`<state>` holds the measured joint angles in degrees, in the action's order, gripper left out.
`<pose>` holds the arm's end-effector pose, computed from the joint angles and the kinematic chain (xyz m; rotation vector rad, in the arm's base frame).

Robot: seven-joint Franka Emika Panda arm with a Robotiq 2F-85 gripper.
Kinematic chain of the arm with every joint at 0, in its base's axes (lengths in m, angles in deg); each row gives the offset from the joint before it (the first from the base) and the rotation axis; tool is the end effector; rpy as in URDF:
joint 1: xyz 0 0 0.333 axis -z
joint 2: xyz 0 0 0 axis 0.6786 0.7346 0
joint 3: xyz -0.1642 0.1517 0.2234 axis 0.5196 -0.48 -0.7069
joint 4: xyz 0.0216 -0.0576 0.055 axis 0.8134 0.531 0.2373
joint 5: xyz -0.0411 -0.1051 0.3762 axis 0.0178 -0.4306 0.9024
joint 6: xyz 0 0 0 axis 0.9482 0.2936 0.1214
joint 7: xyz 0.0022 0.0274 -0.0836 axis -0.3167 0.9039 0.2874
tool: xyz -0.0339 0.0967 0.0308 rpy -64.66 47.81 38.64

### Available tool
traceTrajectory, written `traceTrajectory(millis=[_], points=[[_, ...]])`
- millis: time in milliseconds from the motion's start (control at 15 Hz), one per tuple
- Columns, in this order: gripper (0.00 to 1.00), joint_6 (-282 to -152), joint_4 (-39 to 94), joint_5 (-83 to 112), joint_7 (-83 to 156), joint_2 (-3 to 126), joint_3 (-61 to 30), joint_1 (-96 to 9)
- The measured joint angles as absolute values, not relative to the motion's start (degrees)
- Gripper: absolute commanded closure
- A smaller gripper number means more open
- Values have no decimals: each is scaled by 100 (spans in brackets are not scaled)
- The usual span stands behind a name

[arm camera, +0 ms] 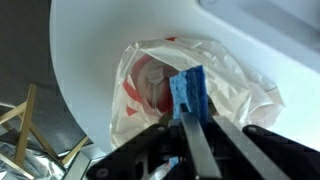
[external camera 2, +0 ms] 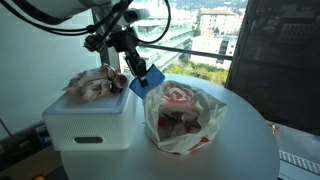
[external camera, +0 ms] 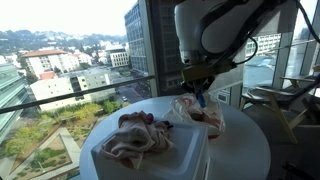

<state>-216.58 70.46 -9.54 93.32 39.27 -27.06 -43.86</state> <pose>0.4912 0.0677 0.3749 2.7378 -0.8544 0.3859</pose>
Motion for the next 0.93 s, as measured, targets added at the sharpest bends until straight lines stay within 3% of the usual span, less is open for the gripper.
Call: traceTrajectory(millis=[867,933], points=[[90,-23187,5978,-2393,10876,6058,-1837,-4256],[63,-23489,5963,-2242,10849,6106,-1833,-4257]])
